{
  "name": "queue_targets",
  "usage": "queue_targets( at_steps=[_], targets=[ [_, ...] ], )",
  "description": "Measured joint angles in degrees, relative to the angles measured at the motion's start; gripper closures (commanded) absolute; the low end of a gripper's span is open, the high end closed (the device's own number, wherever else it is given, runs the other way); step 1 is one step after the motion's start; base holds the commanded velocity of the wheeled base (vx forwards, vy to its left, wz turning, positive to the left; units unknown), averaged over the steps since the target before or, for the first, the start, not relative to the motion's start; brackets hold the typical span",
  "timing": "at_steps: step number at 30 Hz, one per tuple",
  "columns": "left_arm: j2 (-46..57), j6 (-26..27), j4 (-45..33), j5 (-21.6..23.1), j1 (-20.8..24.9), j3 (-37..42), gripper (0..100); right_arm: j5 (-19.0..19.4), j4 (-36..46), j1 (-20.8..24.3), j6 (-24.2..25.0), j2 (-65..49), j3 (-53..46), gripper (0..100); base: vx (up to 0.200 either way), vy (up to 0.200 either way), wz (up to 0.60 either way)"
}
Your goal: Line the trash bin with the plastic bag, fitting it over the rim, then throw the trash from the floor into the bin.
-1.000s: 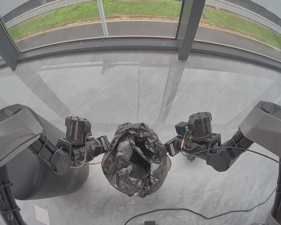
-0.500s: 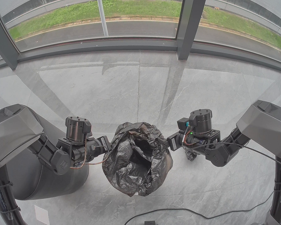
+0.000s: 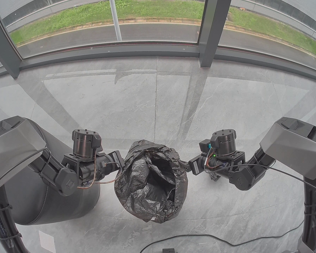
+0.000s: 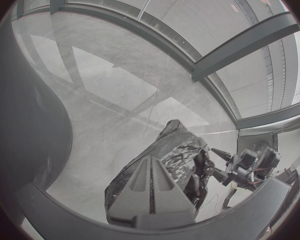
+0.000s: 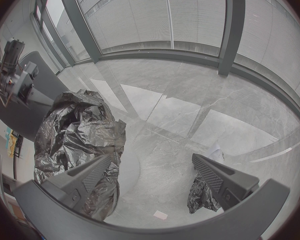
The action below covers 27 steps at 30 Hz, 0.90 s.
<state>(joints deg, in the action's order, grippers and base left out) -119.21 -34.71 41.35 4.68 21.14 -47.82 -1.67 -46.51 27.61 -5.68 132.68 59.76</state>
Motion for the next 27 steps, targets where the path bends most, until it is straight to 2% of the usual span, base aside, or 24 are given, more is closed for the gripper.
queue_targets(
  at_steps=[7, 15, 20, 27],
  targets=[
    [5.60, -0.90, 0.04, 0.49, 0.41, 1.02, 100, 0.00, -0.05, 0.06, 0.00, 1.30, 0.55, 0, 0.000, 0.000, 0.00],
    [11.80, -1.12, 0.02, 0.60, 5.45, 5.83, 100, 0.00, -0.07, 0.06, 0.18, 2.44, 1.51, 0, 0.000, 0.000, 0.00],
    [11.34, -1.06, 0.02, 0.62, 7.98, 6.75, 100, -0.11, -1.74, -0.35, 0.32, 1.96, 1.45, 0, 0.000, 0.000, 0.00],
    [7.22, -0.93, 0.04, 0.56, 9.23, 5.96, 100, -0.27, -3.04, -1.16, 1.48, -0.95, 1.12, 0, 0.000, 0.000, 0.00]
  ],
)
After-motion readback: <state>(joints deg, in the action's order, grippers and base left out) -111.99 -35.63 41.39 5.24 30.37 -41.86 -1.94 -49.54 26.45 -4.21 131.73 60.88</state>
